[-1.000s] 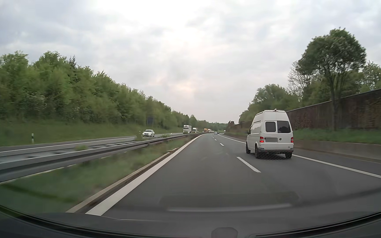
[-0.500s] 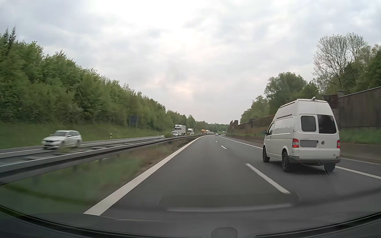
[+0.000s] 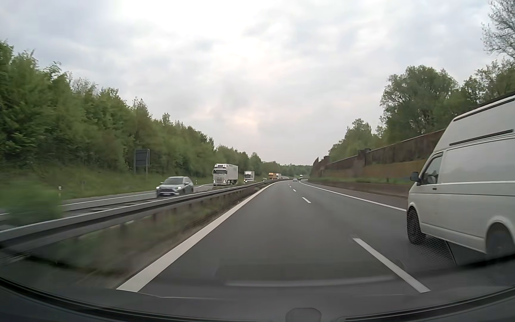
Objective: Follow the waypoints while adhering to traffic rules and regulations
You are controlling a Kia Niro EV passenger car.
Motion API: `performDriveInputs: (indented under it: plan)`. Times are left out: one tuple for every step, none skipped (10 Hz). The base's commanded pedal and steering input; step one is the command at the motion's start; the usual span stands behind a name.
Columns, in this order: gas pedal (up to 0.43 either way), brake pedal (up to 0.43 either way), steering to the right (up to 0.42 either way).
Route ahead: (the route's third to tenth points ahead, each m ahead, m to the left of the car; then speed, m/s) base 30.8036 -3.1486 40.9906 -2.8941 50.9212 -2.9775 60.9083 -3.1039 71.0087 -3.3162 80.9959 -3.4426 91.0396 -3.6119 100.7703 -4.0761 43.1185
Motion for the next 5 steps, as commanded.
performDriveInputs:
  plan:
    - [0.48, 0.0, 0.001]
    - [0.5, 0.0, 0.001]
    - [0.512, 0.0, 0.001]
    - [0.52, 0.0, 0.001]
    - [0.52, 0.0, 0.001]
